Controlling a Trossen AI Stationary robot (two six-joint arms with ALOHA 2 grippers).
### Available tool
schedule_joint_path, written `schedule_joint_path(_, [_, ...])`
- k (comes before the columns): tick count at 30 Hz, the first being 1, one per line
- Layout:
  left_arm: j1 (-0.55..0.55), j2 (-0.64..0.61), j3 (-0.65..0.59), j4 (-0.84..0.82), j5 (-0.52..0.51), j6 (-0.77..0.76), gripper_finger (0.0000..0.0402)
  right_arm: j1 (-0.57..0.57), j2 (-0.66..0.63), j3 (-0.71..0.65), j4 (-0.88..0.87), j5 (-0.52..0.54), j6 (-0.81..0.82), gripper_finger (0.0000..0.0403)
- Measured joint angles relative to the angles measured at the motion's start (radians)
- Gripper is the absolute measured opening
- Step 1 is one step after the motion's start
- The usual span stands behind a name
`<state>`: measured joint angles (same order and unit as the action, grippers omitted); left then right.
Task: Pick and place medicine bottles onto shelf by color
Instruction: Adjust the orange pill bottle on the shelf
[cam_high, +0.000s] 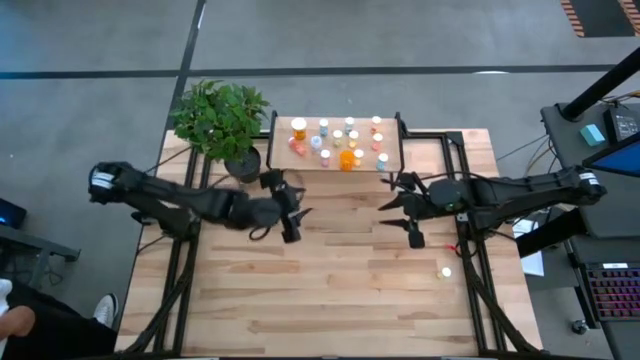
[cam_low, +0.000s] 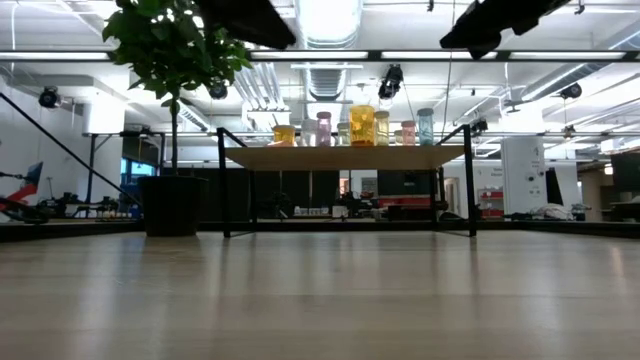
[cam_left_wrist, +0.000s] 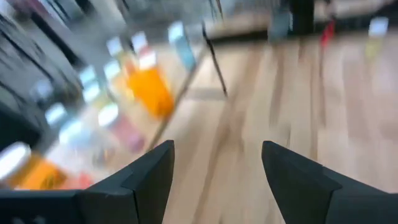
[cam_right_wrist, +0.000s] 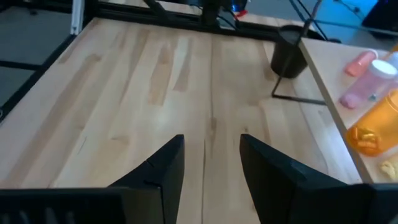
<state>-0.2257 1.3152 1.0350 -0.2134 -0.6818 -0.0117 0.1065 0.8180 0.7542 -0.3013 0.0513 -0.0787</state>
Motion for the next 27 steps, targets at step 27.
schedule_joint_path(27, [0.443, 0.341, 0.428, -0.657, 0.074, 0.657, 0.0226, 0.018, -0.050, -0.029, 0.019, -0.002, -0.072, 0.0138])
